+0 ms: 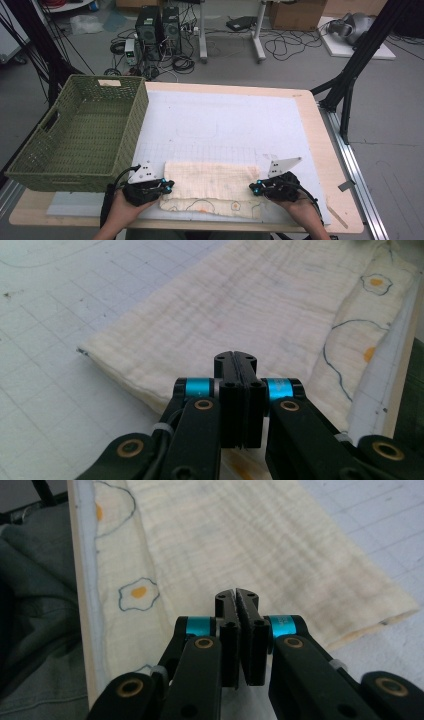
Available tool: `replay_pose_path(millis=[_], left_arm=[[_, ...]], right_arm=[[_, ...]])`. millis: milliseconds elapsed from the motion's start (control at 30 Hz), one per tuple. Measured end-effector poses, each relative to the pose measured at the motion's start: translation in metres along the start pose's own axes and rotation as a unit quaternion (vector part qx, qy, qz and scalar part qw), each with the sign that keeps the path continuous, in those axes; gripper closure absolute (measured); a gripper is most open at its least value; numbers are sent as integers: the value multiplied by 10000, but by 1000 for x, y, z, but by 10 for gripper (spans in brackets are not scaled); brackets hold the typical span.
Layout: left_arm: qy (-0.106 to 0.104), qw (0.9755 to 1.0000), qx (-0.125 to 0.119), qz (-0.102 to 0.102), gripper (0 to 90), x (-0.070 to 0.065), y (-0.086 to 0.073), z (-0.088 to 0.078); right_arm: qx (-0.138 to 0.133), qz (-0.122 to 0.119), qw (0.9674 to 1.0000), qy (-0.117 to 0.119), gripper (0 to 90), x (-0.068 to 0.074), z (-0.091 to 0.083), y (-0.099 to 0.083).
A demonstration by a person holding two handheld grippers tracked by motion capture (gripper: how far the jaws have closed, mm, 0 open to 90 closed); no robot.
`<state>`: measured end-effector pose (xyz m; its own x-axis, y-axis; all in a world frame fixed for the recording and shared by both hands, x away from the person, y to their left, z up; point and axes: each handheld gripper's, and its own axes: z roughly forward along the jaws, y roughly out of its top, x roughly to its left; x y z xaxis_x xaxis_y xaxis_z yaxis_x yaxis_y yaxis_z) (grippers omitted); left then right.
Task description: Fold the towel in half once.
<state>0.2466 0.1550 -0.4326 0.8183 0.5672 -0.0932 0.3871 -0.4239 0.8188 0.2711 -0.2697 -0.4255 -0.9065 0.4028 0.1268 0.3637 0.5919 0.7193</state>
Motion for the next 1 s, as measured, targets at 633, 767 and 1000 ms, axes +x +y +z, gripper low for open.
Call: replay_pose_path(millis=[633, 767, 1000], left_arm=[[-56, 9999, -128, -98, 883, 5, 2, -5], [-14, 9994, -267, -230, 884, 8, 5, -13], [-44, 9994, -322, -147, 885, 1, 4, -24]], right_arm=[[-220, -79, 9997, 26, 882, 6, -6, 11], [-312, -49, 9995, 17, 882, 7, -11, 12], [-441, -160, 9989, 15, 882, 19, -21, 15]])
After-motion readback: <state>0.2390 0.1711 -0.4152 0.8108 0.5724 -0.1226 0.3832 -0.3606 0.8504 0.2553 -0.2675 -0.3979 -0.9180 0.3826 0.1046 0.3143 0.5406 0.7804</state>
